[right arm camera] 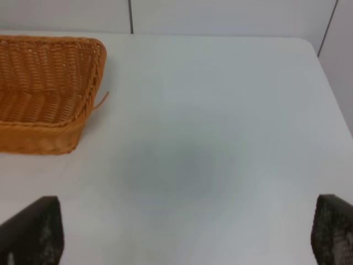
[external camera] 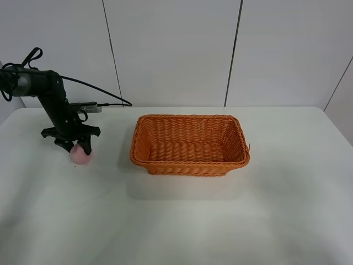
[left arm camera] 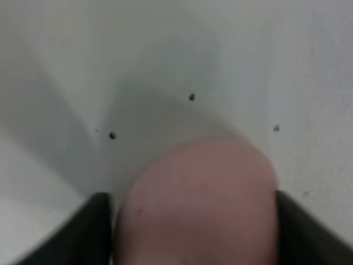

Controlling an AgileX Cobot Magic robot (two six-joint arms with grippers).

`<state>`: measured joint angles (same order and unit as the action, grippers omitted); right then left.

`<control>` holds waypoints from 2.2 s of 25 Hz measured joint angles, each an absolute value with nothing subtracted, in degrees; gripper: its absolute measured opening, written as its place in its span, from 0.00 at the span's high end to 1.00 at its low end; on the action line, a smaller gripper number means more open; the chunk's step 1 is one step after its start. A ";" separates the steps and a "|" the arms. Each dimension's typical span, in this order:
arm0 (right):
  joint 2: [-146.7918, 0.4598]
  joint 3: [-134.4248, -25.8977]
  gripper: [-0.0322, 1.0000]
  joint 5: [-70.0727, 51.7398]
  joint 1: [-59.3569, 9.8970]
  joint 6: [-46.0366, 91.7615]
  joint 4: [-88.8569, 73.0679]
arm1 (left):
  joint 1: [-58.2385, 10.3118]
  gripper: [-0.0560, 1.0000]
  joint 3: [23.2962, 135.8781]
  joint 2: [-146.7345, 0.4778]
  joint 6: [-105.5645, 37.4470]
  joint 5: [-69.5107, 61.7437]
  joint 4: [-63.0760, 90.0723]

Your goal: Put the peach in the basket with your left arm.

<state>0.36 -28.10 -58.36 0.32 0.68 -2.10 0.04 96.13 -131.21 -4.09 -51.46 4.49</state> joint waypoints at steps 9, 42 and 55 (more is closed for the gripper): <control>0.36 -28.10 0.30 -58.36 0.32 0.68 -2.10 | 0.04 0.89 98.12 -120.47 -1.92 -58.50 3.19; 0.36 -28.10 0.30 -58.36 0.32 0.68 -2.10 | -34.52 0.51 131.44 -143.17 1.54 -66.62 5.42; 0.36 -28.10 0.30 -58.36 0.32 0.68 -2.10 | -30.56 0.20 134.50 -133.05 -0.63 -67.00 5.26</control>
